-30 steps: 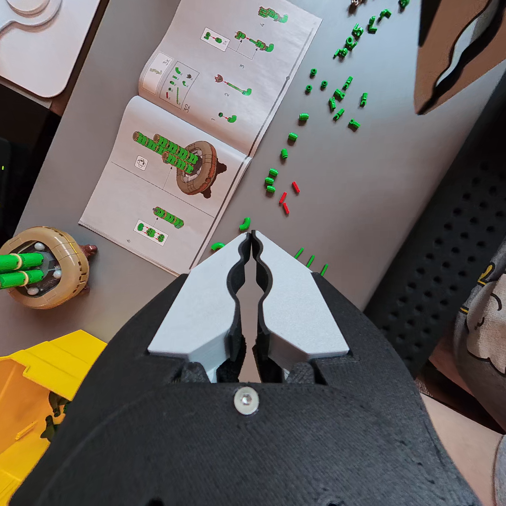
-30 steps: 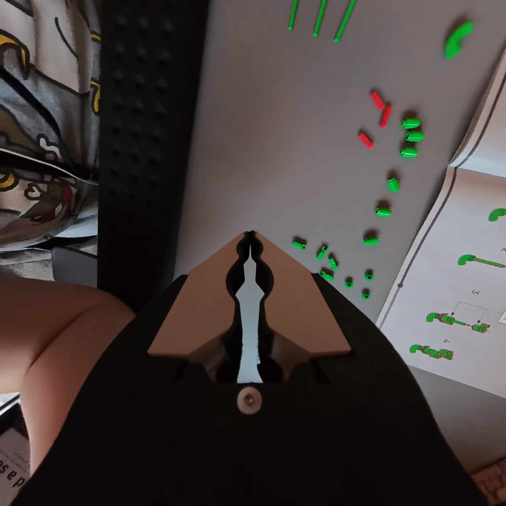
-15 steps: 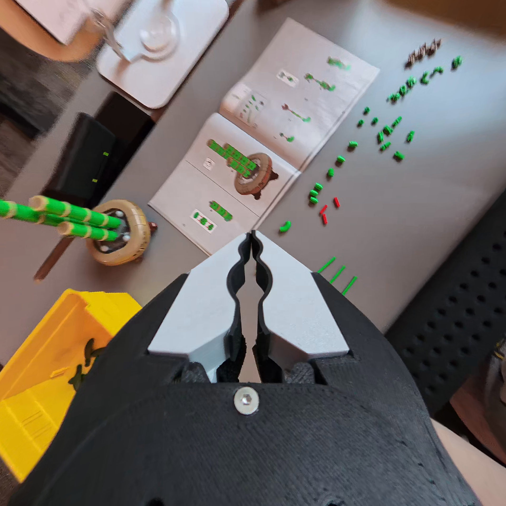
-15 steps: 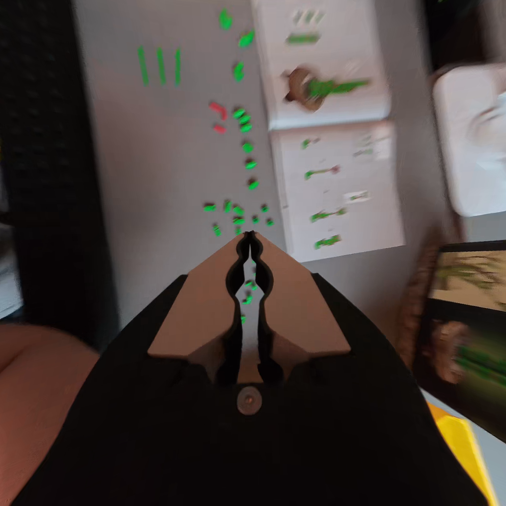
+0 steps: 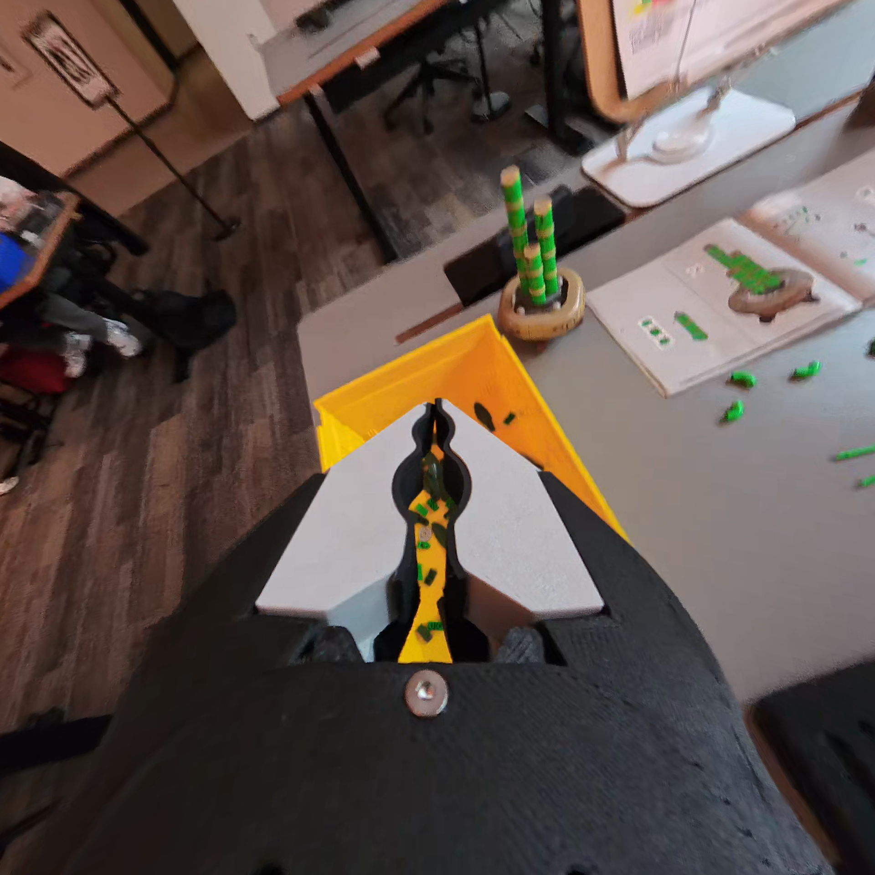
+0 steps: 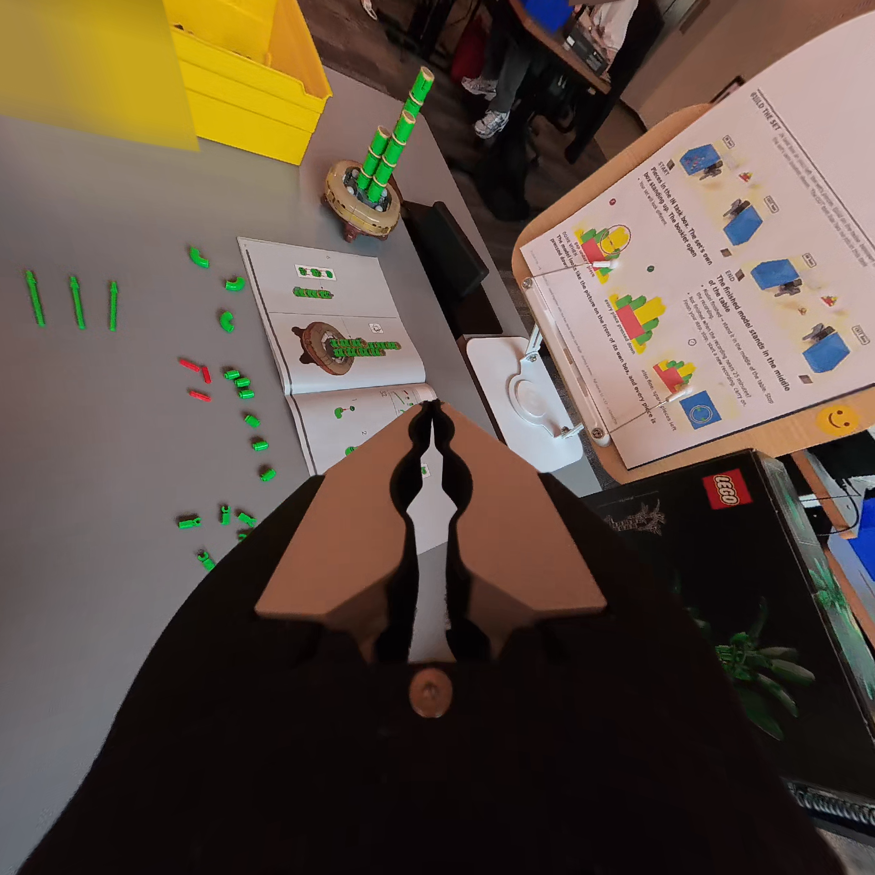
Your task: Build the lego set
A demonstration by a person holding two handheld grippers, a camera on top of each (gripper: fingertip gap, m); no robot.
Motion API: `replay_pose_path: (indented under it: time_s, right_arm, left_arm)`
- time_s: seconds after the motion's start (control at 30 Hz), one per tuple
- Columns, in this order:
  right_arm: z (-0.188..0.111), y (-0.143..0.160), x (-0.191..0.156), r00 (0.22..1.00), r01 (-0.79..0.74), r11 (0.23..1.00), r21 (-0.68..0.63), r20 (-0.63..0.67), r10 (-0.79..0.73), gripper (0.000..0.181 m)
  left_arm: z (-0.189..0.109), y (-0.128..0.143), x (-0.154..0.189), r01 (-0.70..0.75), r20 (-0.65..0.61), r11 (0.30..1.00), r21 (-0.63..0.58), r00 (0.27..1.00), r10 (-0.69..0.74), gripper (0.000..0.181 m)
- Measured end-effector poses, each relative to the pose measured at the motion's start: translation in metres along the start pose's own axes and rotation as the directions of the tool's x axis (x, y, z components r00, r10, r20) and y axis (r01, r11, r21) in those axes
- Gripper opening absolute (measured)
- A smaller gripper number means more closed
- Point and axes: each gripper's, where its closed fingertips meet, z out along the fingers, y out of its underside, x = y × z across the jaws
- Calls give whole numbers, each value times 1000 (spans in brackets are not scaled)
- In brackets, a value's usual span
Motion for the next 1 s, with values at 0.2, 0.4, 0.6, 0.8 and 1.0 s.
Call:
replay_pose_path:
  time_s: [0.2,0.4,0.6,0.8,1.0]
  right_arm:
    - [5,-26,-26,998,-54,997,48,21,53,0]
    - [18,-19,-51,991,-136,990,45,4,136,0]
    - [39,-5,-70,975,-222,973,71,34,220,0]
    - [57,12,-63,964,-266,963,53,5,266,0]
    - [60,28,-57,960,-278,961,13,-27,278,0]
  left_arm:
    - [56,89,-23,-145,-133,944,-296,985,109,0]
    - [92,124,-29,-261,-217,866,-426,959,182,0]
    - [106,164,-19,-473,-381,707,-526,874,301,0]
    - [108,193,-12,-601,-486,565,-566,796,361,0]
    - [99,207,6,-665,-578,516,-540,739,347,0]
